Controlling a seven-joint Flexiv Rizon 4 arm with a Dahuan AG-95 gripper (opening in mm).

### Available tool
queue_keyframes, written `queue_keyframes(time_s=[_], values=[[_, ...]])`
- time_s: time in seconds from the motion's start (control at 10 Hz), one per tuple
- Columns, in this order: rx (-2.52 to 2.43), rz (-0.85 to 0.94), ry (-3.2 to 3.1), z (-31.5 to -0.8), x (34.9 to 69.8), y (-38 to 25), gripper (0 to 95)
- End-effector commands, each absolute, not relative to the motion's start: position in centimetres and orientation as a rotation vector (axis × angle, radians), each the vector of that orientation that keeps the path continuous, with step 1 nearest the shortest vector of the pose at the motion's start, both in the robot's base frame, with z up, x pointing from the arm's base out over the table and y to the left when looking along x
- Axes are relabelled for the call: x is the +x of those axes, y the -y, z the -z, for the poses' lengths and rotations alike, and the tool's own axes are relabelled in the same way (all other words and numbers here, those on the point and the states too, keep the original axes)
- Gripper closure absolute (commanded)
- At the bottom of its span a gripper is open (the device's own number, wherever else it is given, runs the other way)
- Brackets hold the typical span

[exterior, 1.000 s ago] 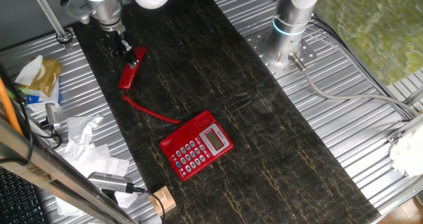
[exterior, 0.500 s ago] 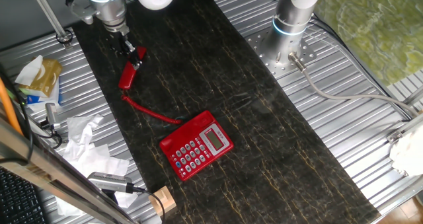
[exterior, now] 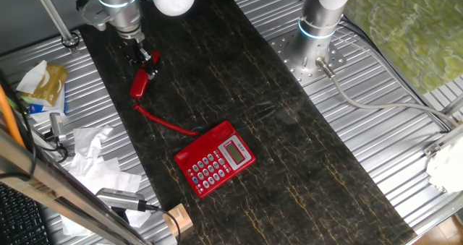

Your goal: Place the handset of the telephone on the corresponding phone cradle

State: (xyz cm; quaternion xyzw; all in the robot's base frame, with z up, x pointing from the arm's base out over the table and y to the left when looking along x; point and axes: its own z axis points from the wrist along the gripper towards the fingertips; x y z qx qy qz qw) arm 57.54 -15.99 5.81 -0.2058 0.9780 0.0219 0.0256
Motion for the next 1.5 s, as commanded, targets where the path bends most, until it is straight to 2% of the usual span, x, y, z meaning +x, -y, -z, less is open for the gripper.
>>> queue_keyframes(time_s=[0.1,1.4,1.5], values=[[-0.640,-0.071,-3.027,-5.6,57.5,16.0,38.0],[-0.908,-0.066,-2.970,-4.6,57.5,17.2,38.0],[-0.938,-0.069,-2.961,-4.6,57.5,17.3,19.0]])
